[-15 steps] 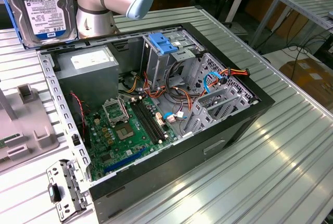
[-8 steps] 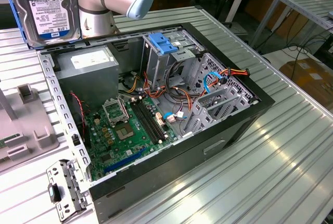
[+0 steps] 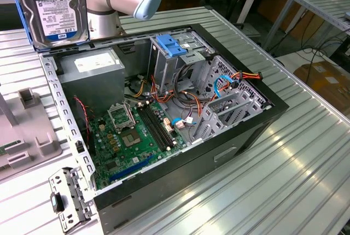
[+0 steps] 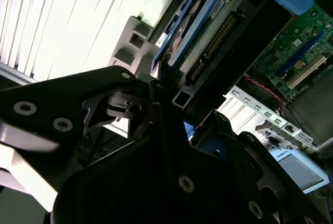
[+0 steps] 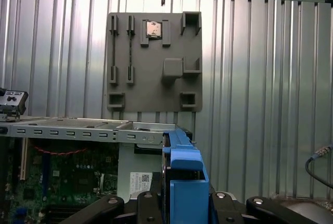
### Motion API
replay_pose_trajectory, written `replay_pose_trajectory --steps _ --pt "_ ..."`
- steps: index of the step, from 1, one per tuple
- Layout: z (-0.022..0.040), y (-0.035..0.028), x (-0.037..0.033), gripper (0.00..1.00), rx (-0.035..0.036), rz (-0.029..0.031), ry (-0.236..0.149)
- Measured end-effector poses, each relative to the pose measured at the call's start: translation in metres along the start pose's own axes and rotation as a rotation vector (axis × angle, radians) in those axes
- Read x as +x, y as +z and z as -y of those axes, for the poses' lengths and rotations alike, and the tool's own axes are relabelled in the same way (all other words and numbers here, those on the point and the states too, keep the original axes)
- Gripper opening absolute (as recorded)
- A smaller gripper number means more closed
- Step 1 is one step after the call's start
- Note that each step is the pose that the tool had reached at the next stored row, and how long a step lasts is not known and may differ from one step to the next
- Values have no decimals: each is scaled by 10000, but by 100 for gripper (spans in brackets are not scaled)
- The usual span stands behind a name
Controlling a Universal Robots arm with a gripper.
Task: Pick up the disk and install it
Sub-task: 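Pick up the disk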
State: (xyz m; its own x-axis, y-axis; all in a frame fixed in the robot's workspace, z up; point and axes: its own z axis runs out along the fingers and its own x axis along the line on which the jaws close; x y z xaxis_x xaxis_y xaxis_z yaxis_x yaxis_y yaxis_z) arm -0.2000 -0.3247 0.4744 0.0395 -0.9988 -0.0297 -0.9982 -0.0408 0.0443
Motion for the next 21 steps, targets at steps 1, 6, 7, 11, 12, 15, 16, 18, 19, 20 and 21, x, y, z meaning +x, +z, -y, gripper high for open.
replay_pose_trajectory --steps 1,6,7,11,12,15,16,18,19,20,21 --pt "10 0 6 37 1 0 0" --pt "30 0 28 37 1 1 0" --pt "32 -1 32 37 1 1 0" --pt "45 -1 59 37 1 1 0" --pt "49 -1 68 37 1 1 0" --pt "55 -1 84 37 1 1 0" --pt "57 -1 88 37 1 1 0" --pt "61 -1 97 37 1 1 0" --pt "62 -1 101 37 1 1 0" --pt "65 -1 106 37 1 1 0" --pt "68 -1 112 37 1 0 0"
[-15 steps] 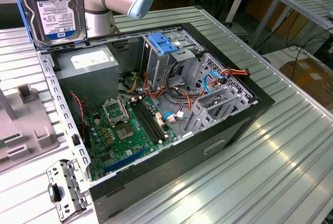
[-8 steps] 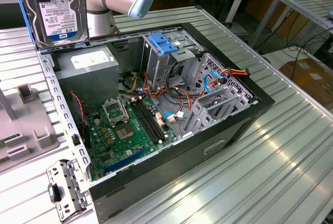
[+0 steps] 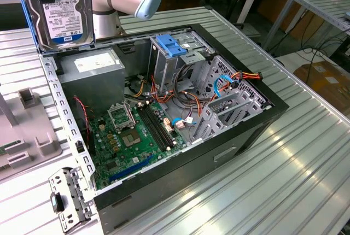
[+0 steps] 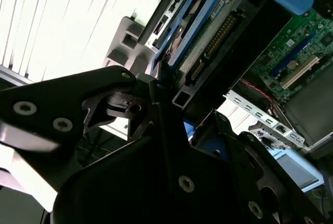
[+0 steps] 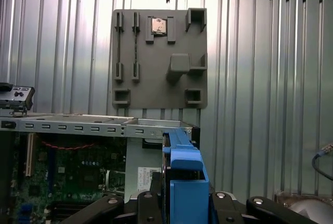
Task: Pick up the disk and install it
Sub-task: 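Pick up the disk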
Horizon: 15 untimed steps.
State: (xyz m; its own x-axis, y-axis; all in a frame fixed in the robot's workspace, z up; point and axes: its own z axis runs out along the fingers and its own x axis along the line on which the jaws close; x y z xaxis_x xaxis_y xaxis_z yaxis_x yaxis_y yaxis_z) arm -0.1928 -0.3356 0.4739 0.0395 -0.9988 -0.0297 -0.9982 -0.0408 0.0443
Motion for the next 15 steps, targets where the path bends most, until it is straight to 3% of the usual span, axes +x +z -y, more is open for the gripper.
replay_pose_trajectory --steps 15 --pt "39 -1 86 37 0 1 0"
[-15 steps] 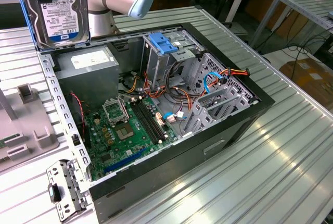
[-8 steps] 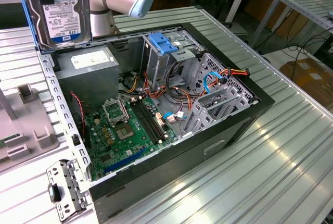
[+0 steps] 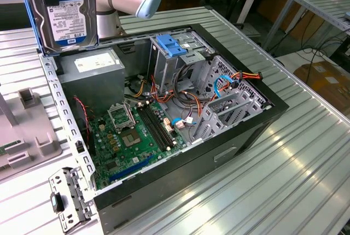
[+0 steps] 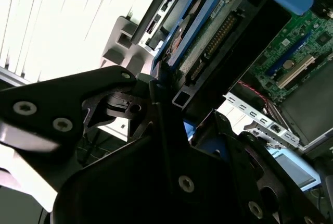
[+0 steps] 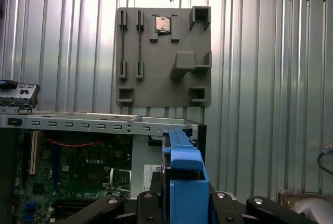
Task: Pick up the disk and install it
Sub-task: 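Pick up the disk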
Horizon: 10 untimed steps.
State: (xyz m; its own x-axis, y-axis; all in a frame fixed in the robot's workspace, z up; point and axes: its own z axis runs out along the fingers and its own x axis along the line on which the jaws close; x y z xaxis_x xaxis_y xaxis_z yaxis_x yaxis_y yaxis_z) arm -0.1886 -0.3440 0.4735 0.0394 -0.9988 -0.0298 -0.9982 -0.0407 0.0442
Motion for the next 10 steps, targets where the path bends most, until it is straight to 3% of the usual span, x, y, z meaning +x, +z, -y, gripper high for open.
replay_pose_trajectory --steps 10 --pt "27 -1 66 37 0 0 -1"
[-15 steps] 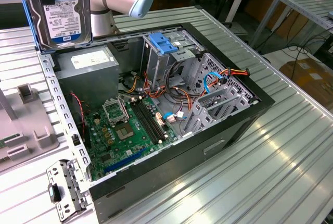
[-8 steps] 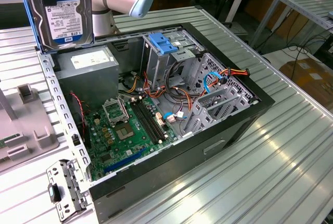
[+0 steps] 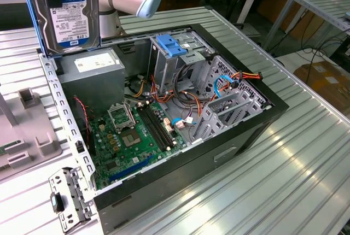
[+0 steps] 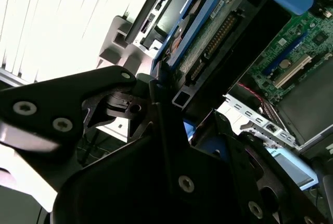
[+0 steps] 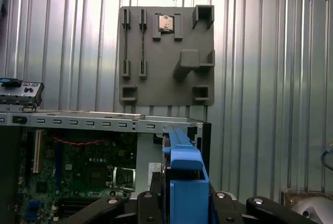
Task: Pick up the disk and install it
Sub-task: 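Pick up the disk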
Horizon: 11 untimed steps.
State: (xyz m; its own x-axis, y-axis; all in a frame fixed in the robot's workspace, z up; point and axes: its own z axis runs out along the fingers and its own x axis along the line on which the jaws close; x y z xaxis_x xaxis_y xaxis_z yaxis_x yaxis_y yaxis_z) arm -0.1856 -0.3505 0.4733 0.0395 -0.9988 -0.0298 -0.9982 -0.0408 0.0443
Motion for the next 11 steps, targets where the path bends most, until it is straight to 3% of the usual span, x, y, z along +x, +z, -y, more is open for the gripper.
replay_pose_trajectory --steps 11 --pt "22 -1 61 37 0 0 1"
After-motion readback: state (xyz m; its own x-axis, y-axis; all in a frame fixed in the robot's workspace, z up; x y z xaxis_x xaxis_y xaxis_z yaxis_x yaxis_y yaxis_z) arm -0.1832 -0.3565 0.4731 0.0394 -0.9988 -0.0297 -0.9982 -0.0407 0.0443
